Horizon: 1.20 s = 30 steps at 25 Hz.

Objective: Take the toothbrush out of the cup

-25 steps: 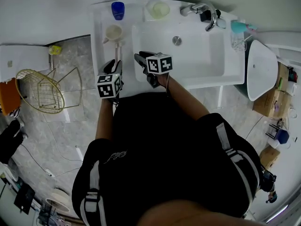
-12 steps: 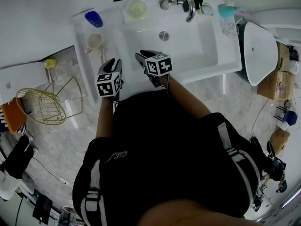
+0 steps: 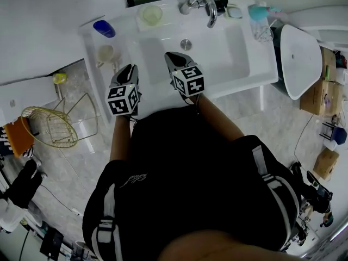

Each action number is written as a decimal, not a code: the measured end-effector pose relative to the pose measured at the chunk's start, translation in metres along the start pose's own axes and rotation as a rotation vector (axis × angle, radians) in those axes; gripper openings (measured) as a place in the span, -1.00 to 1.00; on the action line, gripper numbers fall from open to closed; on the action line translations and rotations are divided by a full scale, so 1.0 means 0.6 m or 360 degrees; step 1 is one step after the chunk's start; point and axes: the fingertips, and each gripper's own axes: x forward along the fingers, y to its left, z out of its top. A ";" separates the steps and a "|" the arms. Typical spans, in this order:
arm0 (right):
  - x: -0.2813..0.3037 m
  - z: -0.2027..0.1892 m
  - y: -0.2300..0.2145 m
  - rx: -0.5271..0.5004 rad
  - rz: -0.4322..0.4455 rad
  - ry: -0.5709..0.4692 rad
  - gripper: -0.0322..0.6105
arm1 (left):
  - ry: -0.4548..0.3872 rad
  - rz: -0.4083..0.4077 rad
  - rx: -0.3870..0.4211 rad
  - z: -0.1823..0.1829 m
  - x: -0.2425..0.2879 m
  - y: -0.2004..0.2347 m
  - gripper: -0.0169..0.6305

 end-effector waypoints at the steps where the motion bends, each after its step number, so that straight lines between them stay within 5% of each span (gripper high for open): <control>1: -0.009 0.023 0.000 -0.0041 -0.0014 -0.0053 -0.88 | -0.0039 0.0009 0.0017 0.018 -0.007 -0.003 -0.77; 8: -0.073 0.176 0.025 -0.0246 -0.0001 -0.0414 -0.88 | -0.0466 0.0117 0.0127 0.184 -0.090 -0.025 -0.95; 19: -0.164 0.317 0.063 -0.0427 -0.0018 -0.0777 -0.88 | -0.0871 0.0199 0.0411 0.333 -0.179 -0.070 -0.95; 30: -0.176 0.326 0.060 -0.0476 -0.0054 -0.0853 -0.88 | -0.0911 0.0171 0.0331 0.337 -0.177 -0.076 -0.95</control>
